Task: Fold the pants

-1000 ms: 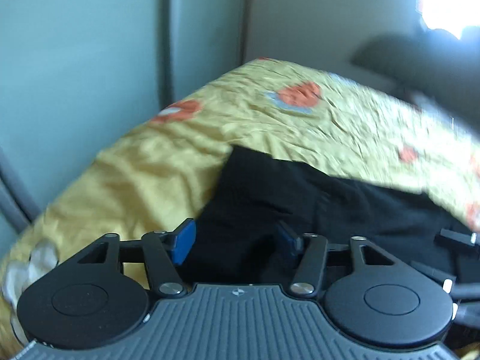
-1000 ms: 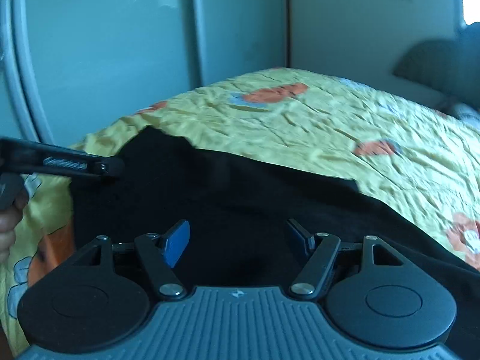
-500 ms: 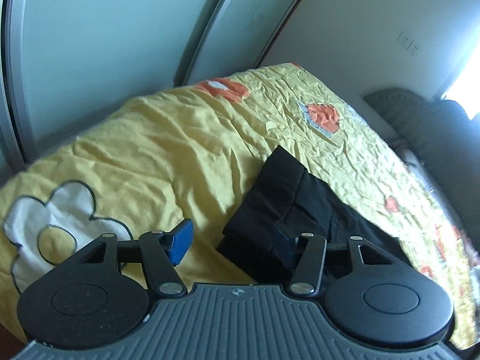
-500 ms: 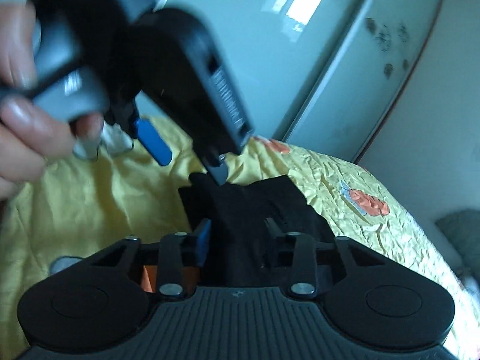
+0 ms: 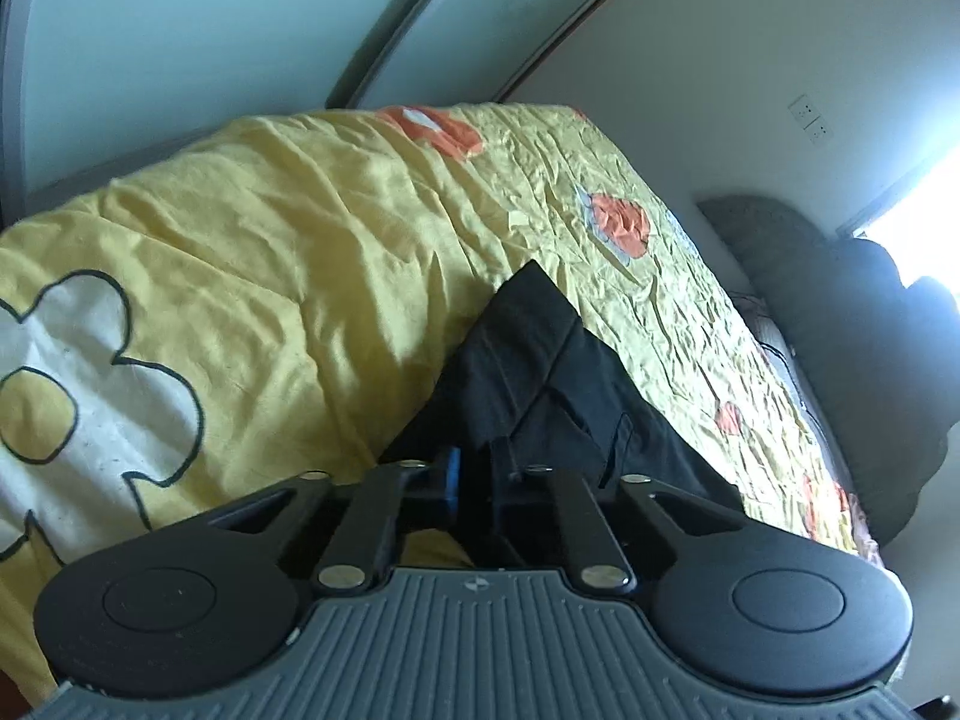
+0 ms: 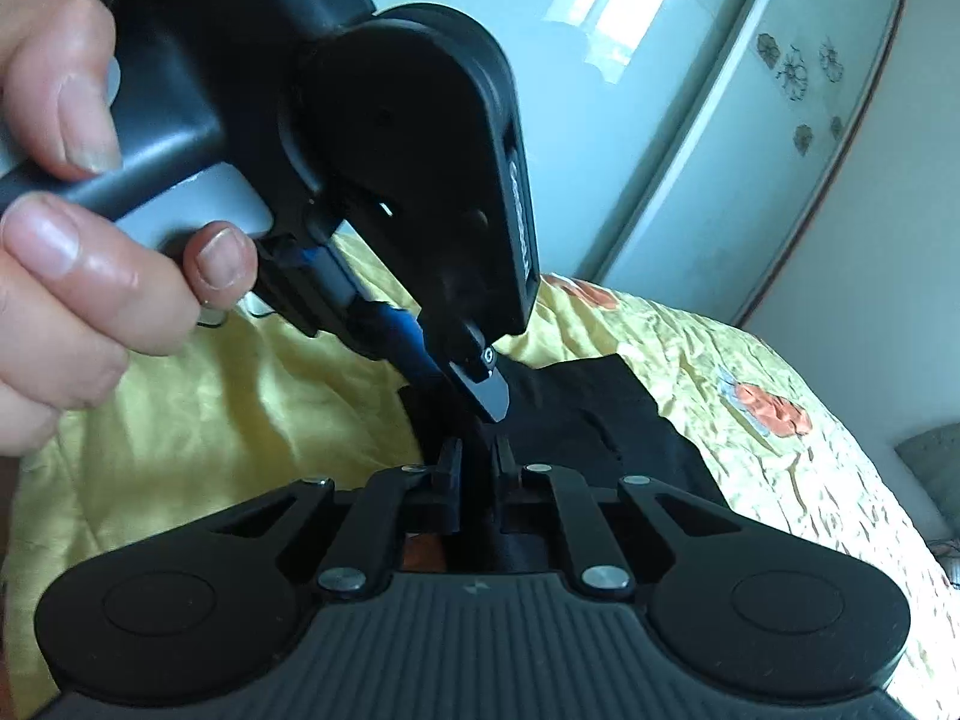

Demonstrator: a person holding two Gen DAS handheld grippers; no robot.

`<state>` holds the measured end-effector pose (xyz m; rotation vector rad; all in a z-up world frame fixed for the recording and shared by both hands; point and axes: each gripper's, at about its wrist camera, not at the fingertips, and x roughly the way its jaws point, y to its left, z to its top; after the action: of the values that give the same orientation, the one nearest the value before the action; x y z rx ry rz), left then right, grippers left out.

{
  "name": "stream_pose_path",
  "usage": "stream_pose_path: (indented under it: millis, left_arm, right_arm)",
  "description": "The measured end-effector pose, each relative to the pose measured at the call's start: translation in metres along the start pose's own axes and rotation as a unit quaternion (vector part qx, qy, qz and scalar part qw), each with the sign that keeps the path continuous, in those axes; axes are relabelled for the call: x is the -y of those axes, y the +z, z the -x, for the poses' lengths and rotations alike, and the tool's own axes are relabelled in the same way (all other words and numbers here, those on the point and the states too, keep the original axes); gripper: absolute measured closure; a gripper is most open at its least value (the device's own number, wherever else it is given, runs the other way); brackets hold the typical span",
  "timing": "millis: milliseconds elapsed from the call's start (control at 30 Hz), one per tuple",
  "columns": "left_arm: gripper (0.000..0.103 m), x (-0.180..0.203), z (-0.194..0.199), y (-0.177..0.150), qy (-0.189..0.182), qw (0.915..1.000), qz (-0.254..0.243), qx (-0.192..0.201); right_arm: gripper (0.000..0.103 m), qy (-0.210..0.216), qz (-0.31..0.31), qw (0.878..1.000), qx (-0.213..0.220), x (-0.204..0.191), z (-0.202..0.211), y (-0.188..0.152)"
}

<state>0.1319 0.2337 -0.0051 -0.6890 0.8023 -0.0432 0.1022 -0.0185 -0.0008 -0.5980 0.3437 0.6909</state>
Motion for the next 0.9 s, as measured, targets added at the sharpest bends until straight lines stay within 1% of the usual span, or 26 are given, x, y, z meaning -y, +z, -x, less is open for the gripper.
stream_pose_path:
  millis: [100,133,200,233,267,300,333,367,400,433,467,500,600,667,733,800,833,867,900]
  left_arm:
    - [0.095,0.001,0.005,-0.006,0.002,0.9999,-0.013,0.01]
    - [0.095,0.001,0.005,-0.007,0.003,0.9998,-0.016,0.008]
    - [0.095,-0.003,0.002,-0.005,0.0,1.0,-0.006,0.002]
    - [0.095,-0.005,0.002,-0.004,-0.005,1.0,0.001,-0.001]
    - [0.093,-0.007,0.002,-0.002,-0.009,0.9999,0.006,-0.003]
    - [0.08,-0.008,0.003,0.0,-0.012,0.9999,0.011,-0.004]
    - [0.078,-0.009,0.005,0.001,-0.012,0.9998,0.013,-0.002]
    - [0.076,-0.009,0.006,0.001,-0.007,0.9999,0.014,0.0]
    - [0.07,-0.01,0.009,0.002,-0.003,0.9999,0.014,0.002]
    - [0.061,-0.01,0.01,0.002,-0.002,0.9999,0.014,0.003]
    - [0.056,-0.011,0.012,0.002,-0.003,0.9999,0.015,0.001]
    - [0.049,-0.012,0.012,0.002,-0.007,0.9998,0.019,-0.004]
    - [0.045,-0.017,0.01,0.002,-0.032,0.9984,0.038,-0.027]
    - [0.043,-0.02,0.006,0.001,-0.05,0.9964,0.053,-0.045]
    - [0.041,-0.024,0.001,-0.001,-0.069,0.9933,0.072,-0.059]
    - [0.04,-0.027,-0.007,-0.002,-0.086,0.9894,0.092,-0.073]
    - [0.039,-0.028,-0.011,-0.003,-0.098,0.9863,0.105,-0.082]
    - [0.039,-0.029,-0.015,-0.004,-0.109,0.9832,0.116,-0.089]
    - [0.038,-0.03,-0.018,-0.004,-0.118,0.9806,0.126,-0.093]
  right_arm:
    - [0.094,0.012,-0.001,1.0,0.002,-0.003,0.002,-0.002]
    - [0.094,0.013,-0.001,1.0,0.0,-0.004,0.004,-0.003]
    - [0.093,0.002,-0.005,1.0,-0.005,-0.005,0.009,-0.006]
    - [0.09,-0.011,-0.004,1.0,-0.01,-0.006,0.012,-0.006]
    - [0.082,-0.018,0.0,1.0,-0.014,-0.008,0.015,-0.008]
    - [0.078,-0.023,0.007,1.0,-0.018,-0.009,0.018,-0.009]
    - [0.074,-0.035,0.015,0.999,-0.021,-0.011,0.02,-0.013]
    - [0.074,-0.046,0.022,0.998,-0.027,-0.013,0.021,-0.016]
    - [0.074,-0.053,0.031,0.997,-0.041,-0.015,0.019,-0.019]
    - [0.074,-0.056,0.038,0.996,-0.05,-0.017,0.018,-0.021]
    - [0.074,-0.064,0.043,0.996,-0.05,-0.018,0.017,-0.024]
    - [0.074,-0.075,0.049,0.995,-0.05,-0.02,0.015,-0.025]
    - [0.069,-0.103,0.095,0.989,-0.054,-0.034,0.009,-0.026]
    - [0.056,-0.12,0.136,0.982,-0.051,-0.048,0.006,-0.026]
    - [0.056,-0.133,0.17,0.976,-0.04,-0.059,0.004,-0.026]
    - [0.057,-0.135,0.181,0.974,-0.03,-0.059,0.001,-0.023]
    - [0.058,-0.144,0.182,0.972,-0.024,-0.058,-0.003,-0.023]
    - [0.061,-0.152,0.182,0.971,-0.019,-0.057,-0.007,-0.023]
    - [0.069,-0.153,0.177,0.972,-0.015,-0.052,-0.011,-0.023]
